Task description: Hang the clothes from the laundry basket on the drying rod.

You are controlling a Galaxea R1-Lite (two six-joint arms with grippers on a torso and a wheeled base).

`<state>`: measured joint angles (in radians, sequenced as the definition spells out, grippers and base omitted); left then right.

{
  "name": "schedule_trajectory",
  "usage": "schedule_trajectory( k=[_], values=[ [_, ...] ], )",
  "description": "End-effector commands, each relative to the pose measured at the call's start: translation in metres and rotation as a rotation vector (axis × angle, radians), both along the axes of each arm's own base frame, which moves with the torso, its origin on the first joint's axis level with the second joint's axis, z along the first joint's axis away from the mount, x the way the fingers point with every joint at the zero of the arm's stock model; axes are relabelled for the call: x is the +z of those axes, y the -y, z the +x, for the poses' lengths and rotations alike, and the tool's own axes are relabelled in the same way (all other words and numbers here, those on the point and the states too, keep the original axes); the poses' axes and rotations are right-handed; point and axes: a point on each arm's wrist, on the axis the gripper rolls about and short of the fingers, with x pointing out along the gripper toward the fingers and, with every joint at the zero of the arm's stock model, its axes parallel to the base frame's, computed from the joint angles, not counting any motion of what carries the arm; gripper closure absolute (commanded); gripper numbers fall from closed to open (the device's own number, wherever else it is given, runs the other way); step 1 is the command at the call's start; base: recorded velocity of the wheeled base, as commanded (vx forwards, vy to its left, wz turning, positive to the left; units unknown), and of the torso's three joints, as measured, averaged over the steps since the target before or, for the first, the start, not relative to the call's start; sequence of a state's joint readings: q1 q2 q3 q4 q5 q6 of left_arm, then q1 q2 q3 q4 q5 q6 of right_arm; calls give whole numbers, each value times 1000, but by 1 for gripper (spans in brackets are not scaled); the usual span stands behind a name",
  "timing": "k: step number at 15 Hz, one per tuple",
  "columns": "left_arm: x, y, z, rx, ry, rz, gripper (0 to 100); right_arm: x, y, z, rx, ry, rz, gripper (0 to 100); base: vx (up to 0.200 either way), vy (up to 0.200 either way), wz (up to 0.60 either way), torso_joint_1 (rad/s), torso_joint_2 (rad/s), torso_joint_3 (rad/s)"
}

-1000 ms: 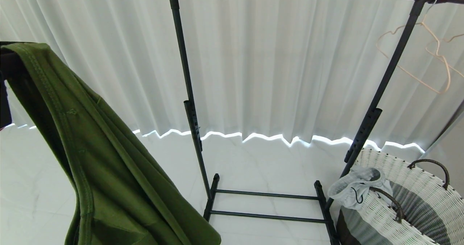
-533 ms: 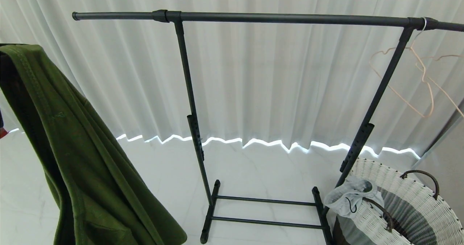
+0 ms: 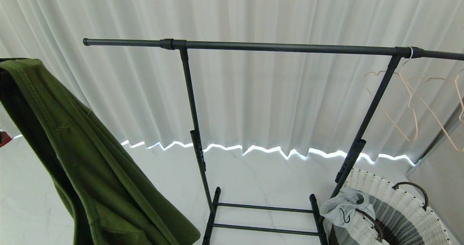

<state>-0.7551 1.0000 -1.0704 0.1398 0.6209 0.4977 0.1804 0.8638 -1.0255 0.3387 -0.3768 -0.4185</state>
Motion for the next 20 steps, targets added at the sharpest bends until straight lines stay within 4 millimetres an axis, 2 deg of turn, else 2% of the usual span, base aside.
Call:
schedule_trajectory(
  k=[1,4,13,20],
  values=[
    [-1,0,0,1,-1,2,100,-6,0,-3,3,1,-19,0,0,-200,0,256,-574,-290],
    [-1,0,0,1,-2,3,100,-8,0,-2,4,1,-22,0,0,-200,0,139,-264,-145],
    [-1,0,1,1,-3,2,100,-9,0,-2,-1,-5,-22,0,0,-200,0,9,-15,-6],
    [-3,2,3,1,-11,11,100,-13,1,-6,-1,-2,-18,0,0,0,0,0,0,0]
  ],
)
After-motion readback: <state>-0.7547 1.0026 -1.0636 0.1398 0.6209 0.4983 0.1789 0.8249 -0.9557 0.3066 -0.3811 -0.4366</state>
